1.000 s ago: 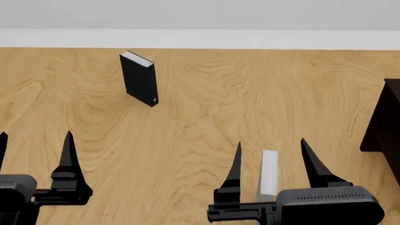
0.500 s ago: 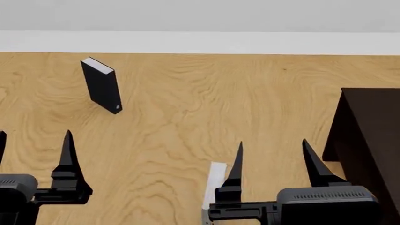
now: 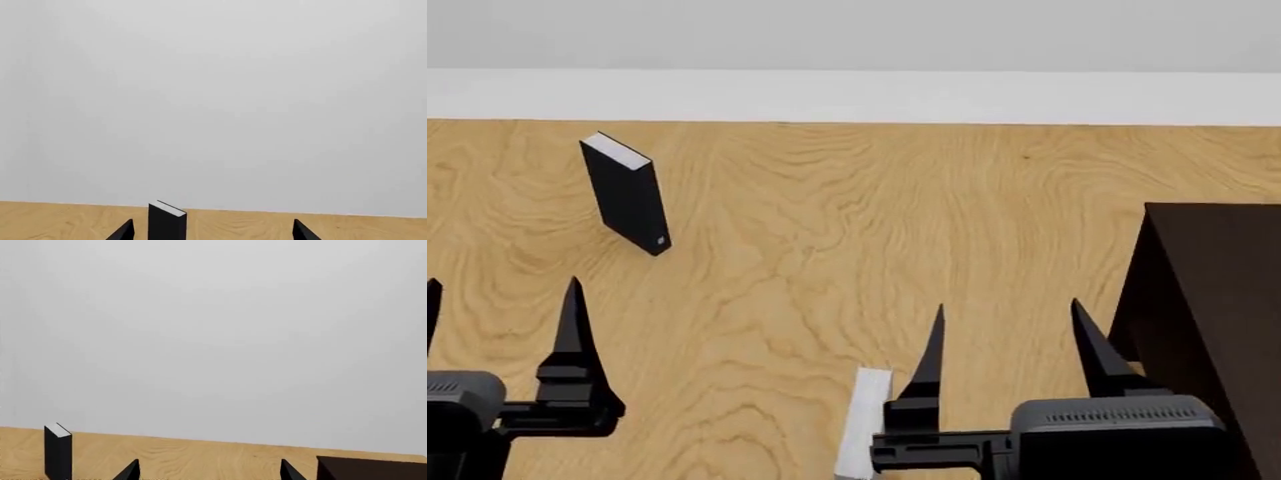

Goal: Pick up the book on the right and place it on the cabinet shelf.

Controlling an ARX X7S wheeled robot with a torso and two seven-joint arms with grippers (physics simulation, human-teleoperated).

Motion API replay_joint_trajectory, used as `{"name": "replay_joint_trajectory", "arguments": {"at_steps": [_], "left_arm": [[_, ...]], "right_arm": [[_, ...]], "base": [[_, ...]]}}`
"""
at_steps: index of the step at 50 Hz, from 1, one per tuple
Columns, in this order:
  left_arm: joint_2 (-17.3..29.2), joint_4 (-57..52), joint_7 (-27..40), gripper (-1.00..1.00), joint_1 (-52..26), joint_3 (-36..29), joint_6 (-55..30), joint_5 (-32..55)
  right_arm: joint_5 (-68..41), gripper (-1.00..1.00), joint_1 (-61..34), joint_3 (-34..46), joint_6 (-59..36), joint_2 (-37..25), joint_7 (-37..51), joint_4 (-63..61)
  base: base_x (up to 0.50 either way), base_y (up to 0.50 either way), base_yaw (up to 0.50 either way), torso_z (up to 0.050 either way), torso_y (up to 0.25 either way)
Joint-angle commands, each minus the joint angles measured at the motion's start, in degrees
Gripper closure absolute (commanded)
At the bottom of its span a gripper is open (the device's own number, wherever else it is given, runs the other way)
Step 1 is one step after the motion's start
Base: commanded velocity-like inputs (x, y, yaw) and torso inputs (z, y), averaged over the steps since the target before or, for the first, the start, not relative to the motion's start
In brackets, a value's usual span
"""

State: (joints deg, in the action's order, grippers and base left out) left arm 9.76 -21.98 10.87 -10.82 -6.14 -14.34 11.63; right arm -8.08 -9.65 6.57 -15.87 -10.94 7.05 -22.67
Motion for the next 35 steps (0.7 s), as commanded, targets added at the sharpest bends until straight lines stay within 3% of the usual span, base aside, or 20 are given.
{"name": "replay_joint_trajectory", "arguments": {"at_steps": [1, 20, 26, 35], "left_arm": [[0.51, -0.86, 0.61, -1.00, 0.04, -0.19, -0.56, 0.55], [1.11, -0.40, 1.19, -1.00, -0.08, -0.65, 0.01, 1.07], [1.45, -1.02, 1.64, -1.00, -0.45, -0.13, -0.74, 1.75], [2.10, -2.29, 2.19, -1.00, -0.94, 1.50, -2.15, 3.90]], "right_arm": [[-0.29, -1.00, -0.04, 0.50, -0.01, -0.23, 0.40, -0.02], [-2.04, -1.00, -1.21, 1.19, -4.17, -0.65, 0.70, 1.01], [-7.11, -1.00, -5.41, 0.74, -16.81, -0.33, 0.89, -1.57], [-15.49, -1.00, -26.94, -4.11, -59.67, 4.05, 7.78, -6.51]], "base": [[0.00, 0.00, 0.00, 0.000, 0.000], [0.00, 0.05, 0.00, 0.000, 0.000], [0.00, 0.00, 0.00, 0.000, 0.000], [0.00, 0.00, 0.00, 0.000, 0.000]]}}
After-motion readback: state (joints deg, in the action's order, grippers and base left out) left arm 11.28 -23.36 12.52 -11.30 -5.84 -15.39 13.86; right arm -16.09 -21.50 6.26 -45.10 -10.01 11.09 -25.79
